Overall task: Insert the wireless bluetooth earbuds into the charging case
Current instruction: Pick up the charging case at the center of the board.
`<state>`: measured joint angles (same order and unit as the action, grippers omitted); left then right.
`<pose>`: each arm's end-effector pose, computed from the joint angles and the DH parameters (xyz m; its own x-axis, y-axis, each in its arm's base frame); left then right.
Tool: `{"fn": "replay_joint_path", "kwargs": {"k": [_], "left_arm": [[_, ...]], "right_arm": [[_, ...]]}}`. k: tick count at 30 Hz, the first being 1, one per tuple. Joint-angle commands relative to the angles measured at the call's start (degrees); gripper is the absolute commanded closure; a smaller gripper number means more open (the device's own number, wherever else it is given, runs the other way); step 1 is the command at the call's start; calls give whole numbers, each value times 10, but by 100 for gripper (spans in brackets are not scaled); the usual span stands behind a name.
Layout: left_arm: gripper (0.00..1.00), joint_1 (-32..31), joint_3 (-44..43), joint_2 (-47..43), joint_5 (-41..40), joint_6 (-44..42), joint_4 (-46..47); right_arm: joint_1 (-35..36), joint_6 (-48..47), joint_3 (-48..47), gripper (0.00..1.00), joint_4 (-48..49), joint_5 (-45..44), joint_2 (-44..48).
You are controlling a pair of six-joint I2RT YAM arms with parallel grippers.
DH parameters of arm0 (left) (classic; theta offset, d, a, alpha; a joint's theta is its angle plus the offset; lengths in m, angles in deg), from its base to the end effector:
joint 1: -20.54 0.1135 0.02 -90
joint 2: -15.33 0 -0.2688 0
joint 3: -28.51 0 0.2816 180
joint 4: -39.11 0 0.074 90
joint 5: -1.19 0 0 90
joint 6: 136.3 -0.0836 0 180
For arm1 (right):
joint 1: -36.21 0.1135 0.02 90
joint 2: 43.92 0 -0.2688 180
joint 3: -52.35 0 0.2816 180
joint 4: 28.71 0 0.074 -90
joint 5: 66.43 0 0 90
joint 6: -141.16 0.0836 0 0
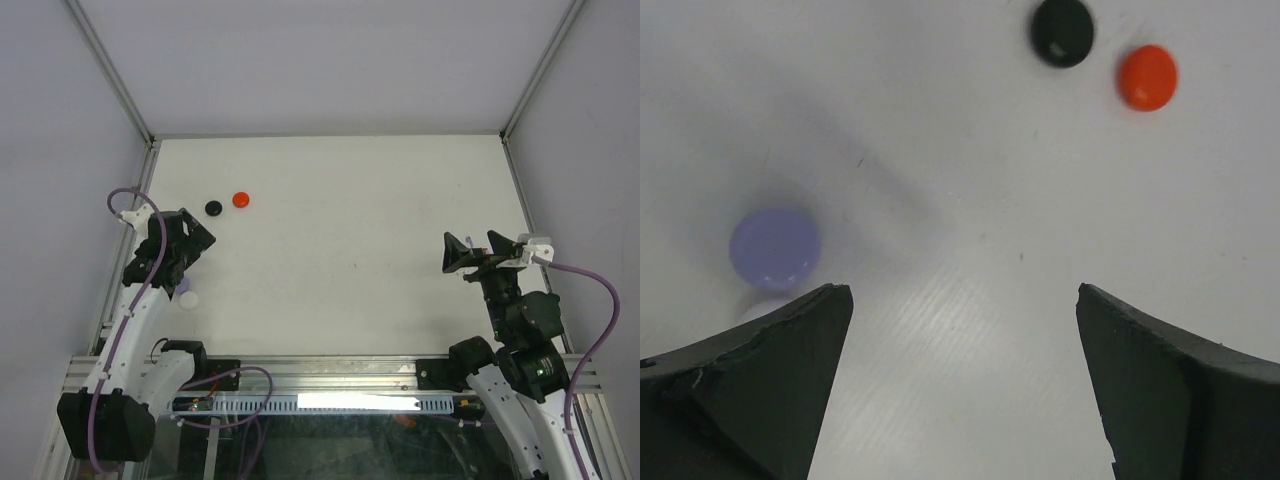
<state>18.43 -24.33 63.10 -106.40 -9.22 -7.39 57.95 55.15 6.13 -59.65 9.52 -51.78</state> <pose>0.2358 0.0166 0.2357 -0.4122 -0.5599 -0.7187 -0.5513 0.7813 -0.2925 0.1267 0.0287 0.3451 0.1102 0.1166 -0.9870 -0.1437 0.9845 0.1003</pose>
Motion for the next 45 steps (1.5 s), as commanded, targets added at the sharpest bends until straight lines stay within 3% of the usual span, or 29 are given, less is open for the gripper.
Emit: {"fn": "replay_joint_path", "kwargs": {"k": [1, 8, 19, 28, 45], "left_arm": [[1, 9, -36, 61, -49, 98, -118], [1, 28, -41, 103, -69, 145, -212], [1, 72, -28, 192, -5, 183, -219], [2, 87, 18, 212, 8, 191, -160], [17, 91, 24, 251, -11, 166, -120]], "right_arm": [[6, 1, 0, 1, 39, 3, 12], [10, 1, 2, 1, 40, 1, 20], [22, 0, 4, 1, 37, -8, 37], [29, -2, 6, 1, 37, -15, 43], [31, -2, 7, 1, 38, -19, 49]]}}
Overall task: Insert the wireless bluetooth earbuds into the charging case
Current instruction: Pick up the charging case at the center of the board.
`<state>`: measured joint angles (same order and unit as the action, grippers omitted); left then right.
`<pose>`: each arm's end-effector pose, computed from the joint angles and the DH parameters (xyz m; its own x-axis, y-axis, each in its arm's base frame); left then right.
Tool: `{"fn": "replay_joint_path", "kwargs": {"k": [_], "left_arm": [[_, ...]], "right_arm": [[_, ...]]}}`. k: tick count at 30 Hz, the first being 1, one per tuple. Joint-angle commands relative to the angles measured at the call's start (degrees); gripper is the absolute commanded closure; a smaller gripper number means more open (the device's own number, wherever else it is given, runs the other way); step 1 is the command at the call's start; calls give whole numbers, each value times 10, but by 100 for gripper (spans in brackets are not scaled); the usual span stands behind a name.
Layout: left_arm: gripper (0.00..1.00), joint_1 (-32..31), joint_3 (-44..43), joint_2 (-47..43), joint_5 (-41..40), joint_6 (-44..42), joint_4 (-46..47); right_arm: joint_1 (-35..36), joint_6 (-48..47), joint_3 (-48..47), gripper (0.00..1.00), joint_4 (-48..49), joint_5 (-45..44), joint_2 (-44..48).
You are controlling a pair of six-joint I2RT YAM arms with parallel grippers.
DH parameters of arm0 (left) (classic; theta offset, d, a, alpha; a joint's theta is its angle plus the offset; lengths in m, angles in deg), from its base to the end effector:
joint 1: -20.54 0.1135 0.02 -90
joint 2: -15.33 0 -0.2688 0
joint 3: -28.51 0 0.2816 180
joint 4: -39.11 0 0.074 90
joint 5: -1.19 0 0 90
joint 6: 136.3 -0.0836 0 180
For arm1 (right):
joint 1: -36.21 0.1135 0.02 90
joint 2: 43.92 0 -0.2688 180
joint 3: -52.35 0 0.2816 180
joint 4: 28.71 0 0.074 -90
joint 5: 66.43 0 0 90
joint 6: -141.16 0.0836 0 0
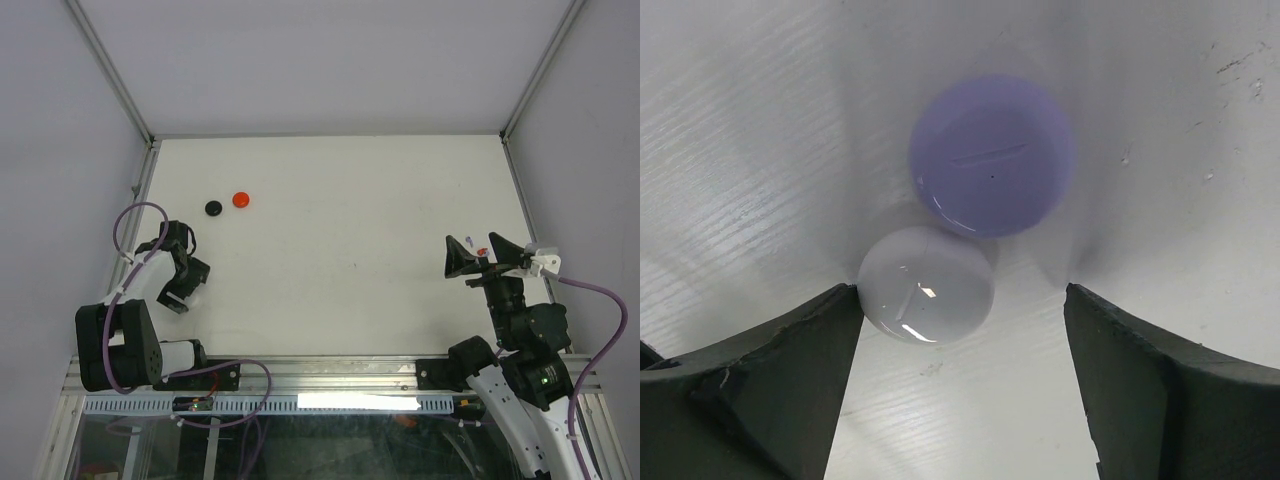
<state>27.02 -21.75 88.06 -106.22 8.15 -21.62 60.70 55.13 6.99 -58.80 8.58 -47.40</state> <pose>0.2144 0.0495 0.1099 -0.4574 -0.8333 -0.3106 -0.8858 0.4577 0.0764 0.1117 0.0271 0.3494 0.1737 0.1526 -0.9729 -0.1825 0.9758 0.1205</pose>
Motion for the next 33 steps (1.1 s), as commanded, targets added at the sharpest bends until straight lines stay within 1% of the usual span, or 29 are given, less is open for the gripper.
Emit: {"fn": "replay_joint_path", "kwargs": {"k": [1, 3, 8, 11, 14, 20, 23, 27, 30, 33], "left_arm": [[16, 5, -1, 0, -16, -8, 22], [15, 5, 1, -2, -26, -9, 24], [18, 5, 5, -4, -40, -9, 31], [21, 5, 9, -5, -35, -8, 36], [26, 5, 16, -3, -27, -8, 46], [34, 5, 29, -5, 31, -15, 61], [42, 5, 31, -17, 50, -21, 66], [46, 2, 29, -25, 89, -45, 78], [50, -15, 32, -30, 123, -51, 97], [52, -58, 28, -32, 126, -46, 113]], "right_arm": [[4, -2, -2, 1, 29, -9, 5], [3, -2, -2, 1, 29, -11, 6], [3, -2, -1, 1, 29, -14, 6], [3, -1, -2, 1, 28, -15, 7], [3, -1, -2, 1, 28, -14, 8], [3, -1, -2, 1, 28, -17, 9], [4, 0, -3, 1, 29, -13, 9], [4, 2, -3, 1, 29, -7, 6], [3, 4, -3, 1, 29, -3, 3], [3, 5, -4, 1, 29, 2, -3]]}}
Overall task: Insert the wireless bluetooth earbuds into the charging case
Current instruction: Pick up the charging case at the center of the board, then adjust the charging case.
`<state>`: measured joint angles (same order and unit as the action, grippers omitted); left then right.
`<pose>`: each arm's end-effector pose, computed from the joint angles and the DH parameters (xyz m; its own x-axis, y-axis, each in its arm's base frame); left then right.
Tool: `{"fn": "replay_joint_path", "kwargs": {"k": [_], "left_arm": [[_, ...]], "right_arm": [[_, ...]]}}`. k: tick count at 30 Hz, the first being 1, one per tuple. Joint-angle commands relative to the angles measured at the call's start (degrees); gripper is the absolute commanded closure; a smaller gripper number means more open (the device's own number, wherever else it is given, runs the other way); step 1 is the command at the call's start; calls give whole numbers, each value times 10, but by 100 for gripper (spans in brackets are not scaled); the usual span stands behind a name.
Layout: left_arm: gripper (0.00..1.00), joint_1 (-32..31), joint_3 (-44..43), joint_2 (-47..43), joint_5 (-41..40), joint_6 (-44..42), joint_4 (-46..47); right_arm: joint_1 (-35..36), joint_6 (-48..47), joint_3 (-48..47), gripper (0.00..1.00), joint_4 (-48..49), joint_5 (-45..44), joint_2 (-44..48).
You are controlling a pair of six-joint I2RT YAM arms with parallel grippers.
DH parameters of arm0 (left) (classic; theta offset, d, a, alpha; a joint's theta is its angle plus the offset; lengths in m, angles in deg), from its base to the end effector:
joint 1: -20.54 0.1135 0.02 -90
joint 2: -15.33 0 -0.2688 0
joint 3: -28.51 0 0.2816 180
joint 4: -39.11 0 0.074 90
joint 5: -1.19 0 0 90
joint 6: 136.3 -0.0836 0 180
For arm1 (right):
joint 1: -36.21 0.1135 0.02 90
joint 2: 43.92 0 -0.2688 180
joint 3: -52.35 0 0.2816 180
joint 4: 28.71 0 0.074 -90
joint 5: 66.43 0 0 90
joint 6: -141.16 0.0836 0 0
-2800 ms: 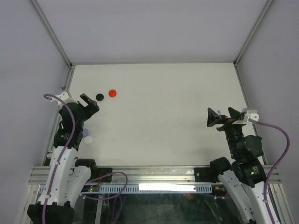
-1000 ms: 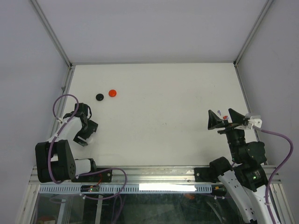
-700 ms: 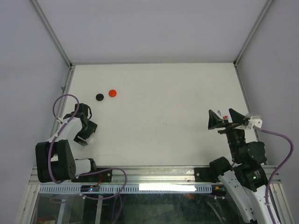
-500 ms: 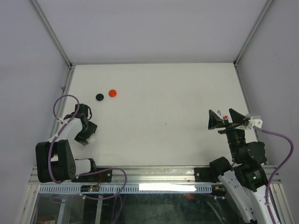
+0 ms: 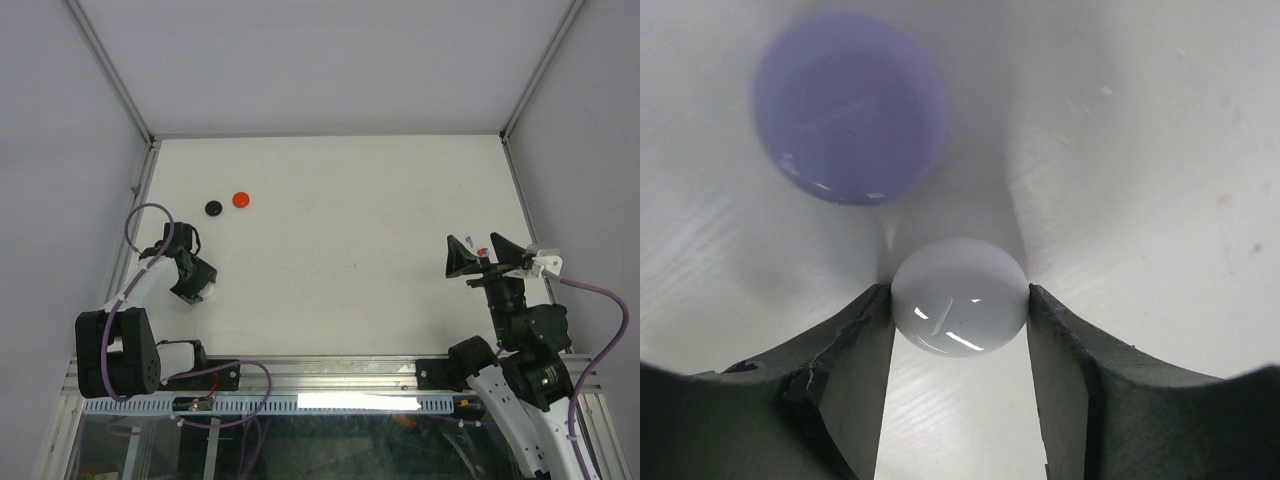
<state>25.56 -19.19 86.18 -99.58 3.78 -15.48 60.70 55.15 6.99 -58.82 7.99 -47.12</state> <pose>0.2217 0.0352 0.1042 -0.5284 -0.8028 -0.2763 -0.8271 0.5602 -0.0457 0.1108 0.0258 0.3498 0.1784 0.1549 -0.9717 -0.1731 0.9771 0.1240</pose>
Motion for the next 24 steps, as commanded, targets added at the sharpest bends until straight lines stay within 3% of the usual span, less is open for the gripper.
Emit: {"fn": "replay_joint_path", "kwargs": {"k": [1, 12, 24], "left_arm": [[53, -62, -3, -12, 51, -1, 53], [54, -275, -77, 42, -42, -23, 96], [54, -435, -76, 53, -89, -196, 251]], "right_arm": [[3, 6, -3, 1, 30, 10, -8], [3, 26, -16, 1, 35, 74, -79], [3, 66, -89, 1, 10, 224, -268]]}}
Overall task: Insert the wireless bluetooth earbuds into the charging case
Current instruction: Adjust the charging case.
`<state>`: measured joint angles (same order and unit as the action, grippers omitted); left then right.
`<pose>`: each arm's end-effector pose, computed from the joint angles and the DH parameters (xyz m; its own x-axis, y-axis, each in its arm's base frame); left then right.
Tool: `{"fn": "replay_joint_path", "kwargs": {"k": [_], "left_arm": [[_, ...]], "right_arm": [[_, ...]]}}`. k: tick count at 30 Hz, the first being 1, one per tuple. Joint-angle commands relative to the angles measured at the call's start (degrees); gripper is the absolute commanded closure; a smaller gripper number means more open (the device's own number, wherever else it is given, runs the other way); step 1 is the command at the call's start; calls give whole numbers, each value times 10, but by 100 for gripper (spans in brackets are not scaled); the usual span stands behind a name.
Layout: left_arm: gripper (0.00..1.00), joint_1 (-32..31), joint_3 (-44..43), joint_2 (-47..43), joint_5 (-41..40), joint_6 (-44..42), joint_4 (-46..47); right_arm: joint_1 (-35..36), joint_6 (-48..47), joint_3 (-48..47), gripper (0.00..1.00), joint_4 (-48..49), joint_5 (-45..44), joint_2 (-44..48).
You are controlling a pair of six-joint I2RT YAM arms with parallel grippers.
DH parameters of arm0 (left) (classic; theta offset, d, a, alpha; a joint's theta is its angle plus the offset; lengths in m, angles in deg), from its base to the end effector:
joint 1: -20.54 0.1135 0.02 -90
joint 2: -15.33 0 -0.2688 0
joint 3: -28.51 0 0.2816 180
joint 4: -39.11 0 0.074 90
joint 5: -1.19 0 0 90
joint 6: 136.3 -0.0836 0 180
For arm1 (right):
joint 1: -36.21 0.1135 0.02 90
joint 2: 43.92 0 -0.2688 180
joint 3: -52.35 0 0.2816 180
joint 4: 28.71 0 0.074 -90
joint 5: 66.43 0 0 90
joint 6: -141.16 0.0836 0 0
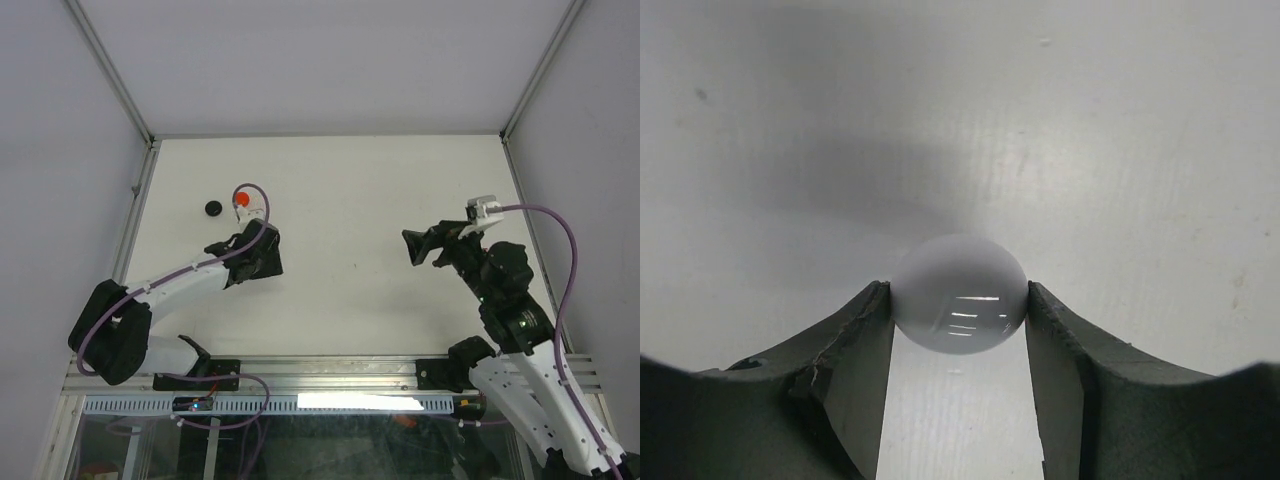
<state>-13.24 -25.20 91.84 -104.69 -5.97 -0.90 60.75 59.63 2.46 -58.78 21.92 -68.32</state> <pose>0.2516 -0.1408 0.1284 -0.8425 -0.1854 -0.5059 -0.1500 0.9825 -0.1102 0.1706 0.0753 0.3331 -0.1291 0.1029 -0.9863 -0.3741 0.9161 0.1445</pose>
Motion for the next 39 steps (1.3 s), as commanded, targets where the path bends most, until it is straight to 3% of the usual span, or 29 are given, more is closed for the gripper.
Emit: {"fn": "replay_joint_path", "kwargs": {"k": [1, 9, 20, 31, 39], "left_arm": [[54, -64, -17, -1, -47, -122, 123], [51, -170, -59, 46, -74, -300, 249], [49, -234, -56, 50, -5, -506, 367], [69, -256, -18, 4, 93, -670, 432], [73, -265, -23, 0, 118, -727, 442]], "right_arm": [[3, 26, -47, 1, 10, 103, -75], [3, 32, -132, 1, -55, 191, -219], [-1, 45, -166, 3, -96, 253, -312], [-8, 74, -113, 17, 24, 367, -347], [-7, 78, -94, 27, 69, 412, -392]]}}
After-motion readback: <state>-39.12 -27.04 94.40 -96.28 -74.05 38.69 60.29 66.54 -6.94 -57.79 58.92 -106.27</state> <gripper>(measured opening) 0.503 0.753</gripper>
